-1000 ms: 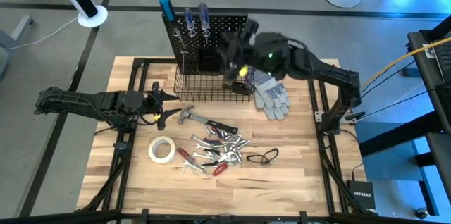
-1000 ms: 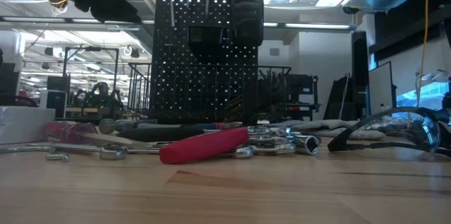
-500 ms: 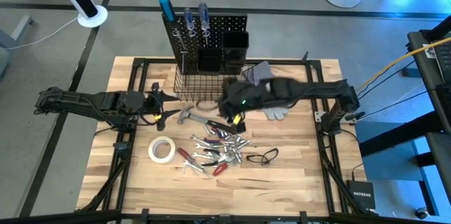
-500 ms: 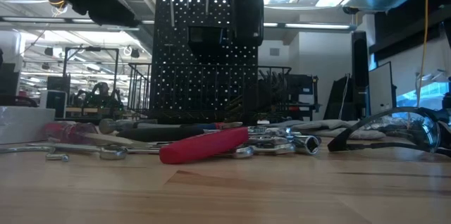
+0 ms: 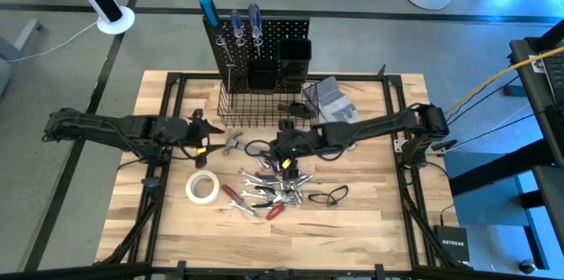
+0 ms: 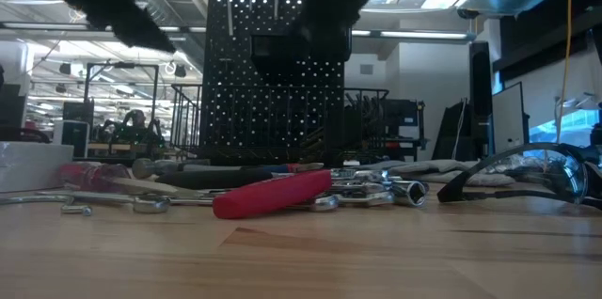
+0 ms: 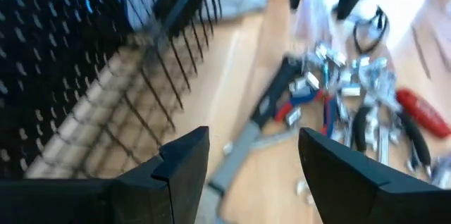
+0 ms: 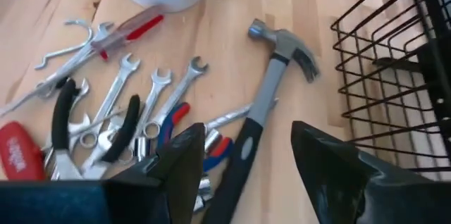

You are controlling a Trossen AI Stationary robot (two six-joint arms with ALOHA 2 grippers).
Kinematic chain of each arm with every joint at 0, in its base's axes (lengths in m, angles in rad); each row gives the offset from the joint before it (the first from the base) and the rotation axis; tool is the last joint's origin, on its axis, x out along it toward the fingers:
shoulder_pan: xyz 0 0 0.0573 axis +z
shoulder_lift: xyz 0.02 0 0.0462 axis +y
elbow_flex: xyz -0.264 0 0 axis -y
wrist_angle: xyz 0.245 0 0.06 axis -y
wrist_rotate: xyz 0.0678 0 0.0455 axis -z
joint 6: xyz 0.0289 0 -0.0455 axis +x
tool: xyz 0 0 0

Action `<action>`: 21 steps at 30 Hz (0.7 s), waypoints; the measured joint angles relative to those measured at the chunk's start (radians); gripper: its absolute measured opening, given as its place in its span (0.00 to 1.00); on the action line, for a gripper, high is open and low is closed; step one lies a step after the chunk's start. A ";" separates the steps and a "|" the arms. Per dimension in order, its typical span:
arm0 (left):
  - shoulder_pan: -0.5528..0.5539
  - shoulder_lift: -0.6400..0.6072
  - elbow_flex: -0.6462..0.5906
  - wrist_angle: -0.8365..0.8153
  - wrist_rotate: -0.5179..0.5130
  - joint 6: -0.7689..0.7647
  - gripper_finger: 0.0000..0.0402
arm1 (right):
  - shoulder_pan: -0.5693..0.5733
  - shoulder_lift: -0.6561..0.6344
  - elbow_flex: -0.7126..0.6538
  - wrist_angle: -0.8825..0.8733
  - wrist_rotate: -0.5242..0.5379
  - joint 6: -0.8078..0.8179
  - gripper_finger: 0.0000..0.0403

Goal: Hang tools onto peg board
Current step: Put the hammer into the wire basket on the peg board

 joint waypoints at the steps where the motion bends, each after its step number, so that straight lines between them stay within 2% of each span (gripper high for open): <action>1: -0.002 0.008 0.000 -0.022 0.001 -0.019 0.52 | 0.000 0.004 -0.019 0.027 0.000 0.010 0.54; 6: -0.030 0.029 -0.040 -0.054 0.000 -0.093 0.52 | 0.000 0.046 -0.062 0.068 0.000 0.090 0.54; 11: -0.067 0.026 -0.153 0.102 0.000 -0.116 0.52 | 0.000 0.115 -0.062 0.079 0.025 0.143 0.54; 15: -0.071 0.026 -0.232 0.296 -0.003 -0.090 0.52 | -0.008 0.163 -0.062 0.120 0.162 0.192 0.54; 17: -0.071 0.026 -0.238 0.314 -0.004 -0.084 0.52 | -0.020 0.179 -0.061 0.150 0.195 0.232 0.54; 21: -0.071 0.026 -0.239 0.313 -0.004 -0.082 0.52 | -0.038 0.213 -0.060 0.237 0.157 0.293 0.54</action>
